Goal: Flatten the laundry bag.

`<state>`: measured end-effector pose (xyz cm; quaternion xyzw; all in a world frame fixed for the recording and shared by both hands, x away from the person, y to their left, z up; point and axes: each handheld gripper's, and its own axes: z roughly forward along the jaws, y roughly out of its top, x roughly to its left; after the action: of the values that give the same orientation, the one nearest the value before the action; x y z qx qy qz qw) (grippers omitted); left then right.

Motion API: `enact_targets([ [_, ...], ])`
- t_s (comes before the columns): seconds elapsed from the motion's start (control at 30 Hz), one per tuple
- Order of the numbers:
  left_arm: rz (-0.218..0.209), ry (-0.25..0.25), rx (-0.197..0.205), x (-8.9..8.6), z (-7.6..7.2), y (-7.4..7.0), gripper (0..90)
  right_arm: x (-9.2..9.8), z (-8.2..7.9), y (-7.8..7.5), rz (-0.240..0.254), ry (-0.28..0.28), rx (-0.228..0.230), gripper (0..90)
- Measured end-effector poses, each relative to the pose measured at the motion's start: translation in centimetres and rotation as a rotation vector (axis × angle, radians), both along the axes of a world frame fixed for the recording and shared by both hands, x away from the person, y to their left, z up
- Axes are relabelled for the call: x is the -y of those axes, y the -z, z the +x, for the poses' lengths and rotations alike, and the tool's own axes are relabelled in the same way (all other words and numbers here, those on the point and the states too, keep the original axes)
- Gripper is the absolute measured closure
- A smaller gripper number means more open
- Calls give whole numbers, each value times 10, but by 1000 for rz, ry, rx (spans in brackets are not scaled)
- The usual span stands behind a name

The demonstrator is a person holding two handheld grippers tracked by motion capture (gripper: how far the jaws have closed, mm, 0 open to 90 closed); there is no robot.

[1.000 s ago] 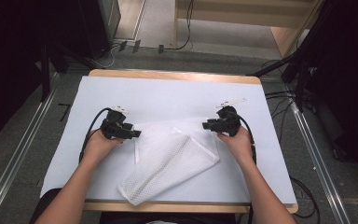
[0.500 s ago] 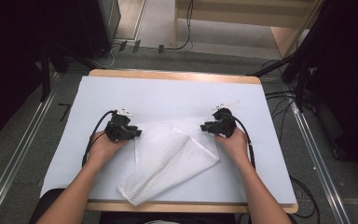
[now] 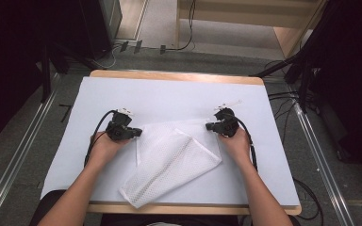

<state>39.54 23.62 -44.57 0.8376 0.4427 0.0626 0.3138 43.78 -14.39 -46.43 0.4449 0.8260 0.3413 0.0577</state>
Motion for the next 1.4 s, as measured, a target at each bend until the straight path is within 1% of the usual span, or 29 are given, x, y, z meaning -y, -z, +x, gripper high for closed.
enact_targets([
  [0.07, -29, -9, 1, -4, 1, -3, 900, 0, 0, -2, 3, -1, 2, 900],
  [0.13, -37, -14, 6, -5, 1, -5, 900, 0, -1, -3, 7, 4, 4, 900],
  [0.17, -34, -11, 7, -5, 2, -5, 900, 0, 0, -3, 8, 1, 4, 900],
  [0.27, -49, -20, 14, -6, 2, -8, 900, 2, 0, -5, 26, 12, 7, 900],
  [0.3, -51, -20, 25, -6, 3, -9, 900, 2, 0, -5, 32, 15, 6, 900],
  [0.33, -51, -20, 25, -6, 3, -9, 900, 2, 0, -5, 32, 15, 6, 900],
  [0.37, -40, -15, 20, -6, 6, -11, 900, 0, 2, -9, 44, 24, 13, 900],
  [0.4, -34, -20, 22, -5, 13, -14, 900, -2, 3, -11, 41, 24, 16, 900],
  [0.47, -24, -16, 29, -3, 21, -20, 900, -5, 8, -14, 31, 24, 24, 900],
  [0.5, -19, -8, 46, -1, 24, -24, 900, -7, 11, -15, 31, 21, 29, 900],
  [0.53, -19, -8, 46, -1, 24, -24, 900, -7, 11, -15, 31, 21, 29, 900],
  [0.57, -19, -13, 64, -3, 31, -29, 900, -10, 19, -17, 29, 24, 28, 900],
  [0.6, -19, -22, 64, -5, 36, -31, 900, -11, 22, -17, 25, 22, 33, 900],
  [0.67, -19, -38, 56, -9, 45, -30, 900, -12, 30, -17, 19, 31, 34, 900],
  [0.73, -32, -53, 50, -15, 55, -30, 900, -12, 37, -17, 10, 43, 42, 900],
  [0.83, -59, -76, 58, -19, 66, -32, 900, -14, 49, -15, 14, 53, 37, 900],
  [0.93, -43, -86, 61, -20, 79, -32, 900, -17, 57, -16, 0, 58, 44, 900],
  [1.0, -59, -104, 53, -20, 87, -28, 900, -18, 63, -18, -3, 67, 53, 900],
  [1.07, -45, -111, 63, -19, 94, -24, 900, -18, 70, -18, -5, 82, 47, 900],
  [1.1, -52, -114, 65, -19, 95, -23, 894, -17, 74, -18, 3, 82, 45, 900],
  [1.13, -63, -115, 59, -19, 96, -21, 886, -17, 75, -17, 8, 86, 40, 900],
  [1.17, -81, -114, 48, -19, 97, -20, 850, -17, 76, -17, 11, 79, 41, 900],
  [1.2, -89, -108, 41, -19, 97, -20, 784, -18, 75, -17, 19, 76, 41, 900],
  [1.23, -89, -98, 33, -19, 95, -21, 741, -18, 75, -17, 28, 71, 43, 871],
  [1.3, -70, -84, 37, -18, 92, -23, 681, -20, 72, -21, 26, 67, 60, 832],
  [1.33, -70, -84, 37, -18, 92, -23, 651, -21, 71, -23, 35, 57, 65, 816],
  [1.37, -67, -75, 43, -19, 88, -27, 628, -22, 69, -26, 38, 51, 73, 804],
  [1.4, -79, -73, 43, -19, 85, -29, 599, -25, 66, -29, 44, 45, 73, 794],
])
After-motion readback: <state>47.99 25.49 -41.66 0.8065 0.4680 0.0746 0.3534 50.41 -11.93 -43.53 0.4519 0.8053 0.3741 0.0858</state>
